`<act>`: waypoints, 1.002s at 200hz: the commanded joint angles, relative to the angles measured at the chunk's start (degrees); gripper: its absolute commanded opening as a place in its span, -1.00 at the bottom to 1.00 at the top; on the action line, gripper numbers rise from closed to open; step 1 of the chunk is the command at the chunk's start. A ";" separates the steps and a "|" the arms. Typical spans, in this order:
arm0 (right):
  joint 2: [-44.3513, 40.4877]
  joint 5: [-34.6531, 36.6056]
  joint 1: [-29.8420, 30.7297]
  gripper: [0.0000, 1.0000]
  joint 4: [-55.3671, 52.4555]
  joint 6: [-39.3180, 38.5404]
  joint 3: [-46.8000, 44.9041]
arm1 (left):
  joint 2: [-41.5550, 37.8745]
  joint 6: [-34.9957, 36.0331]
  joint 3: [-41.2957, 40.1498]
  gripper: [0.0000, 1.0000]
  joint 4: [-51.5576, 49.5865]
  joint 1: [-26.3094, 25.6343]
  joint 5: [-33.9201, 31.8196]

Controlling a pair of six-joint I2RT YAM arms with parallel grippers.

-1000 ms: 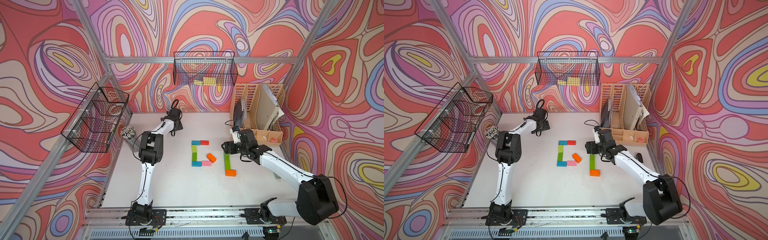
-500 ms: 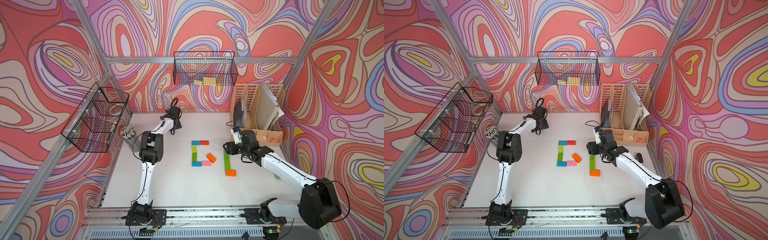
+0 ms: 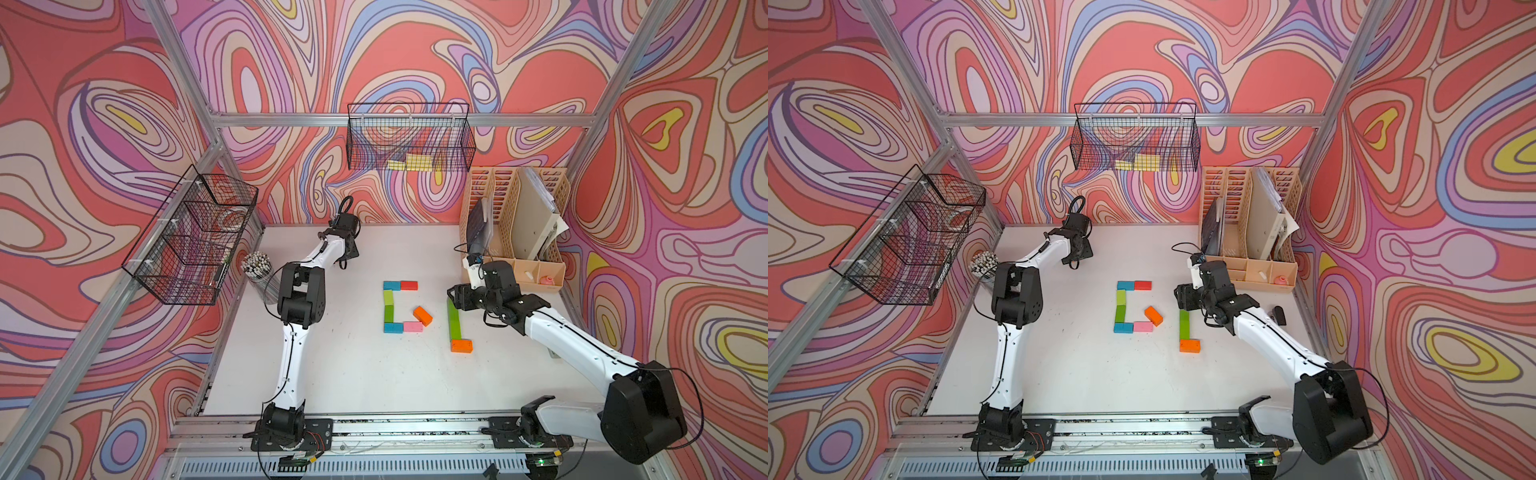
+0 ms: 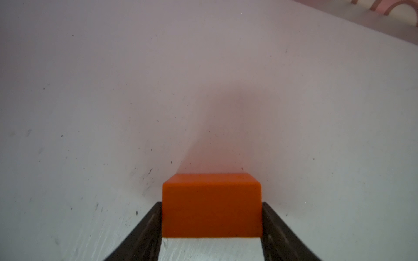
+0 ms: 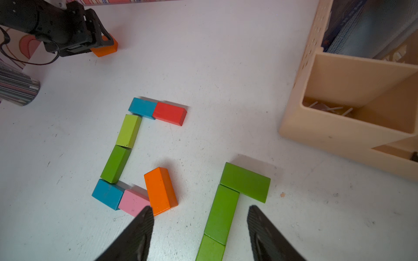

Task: Assemble the letter c with building blocks
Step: Pick up the building block from the center of the board, then place the building block at the center of the board.

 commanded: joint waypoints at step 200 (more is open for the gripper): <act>-2.92 -23.12 10.79 0.35 48.58 -4.35 -21.62 | -52.20 -8.38 -52.38 0.10 18.68 -12.14 58.08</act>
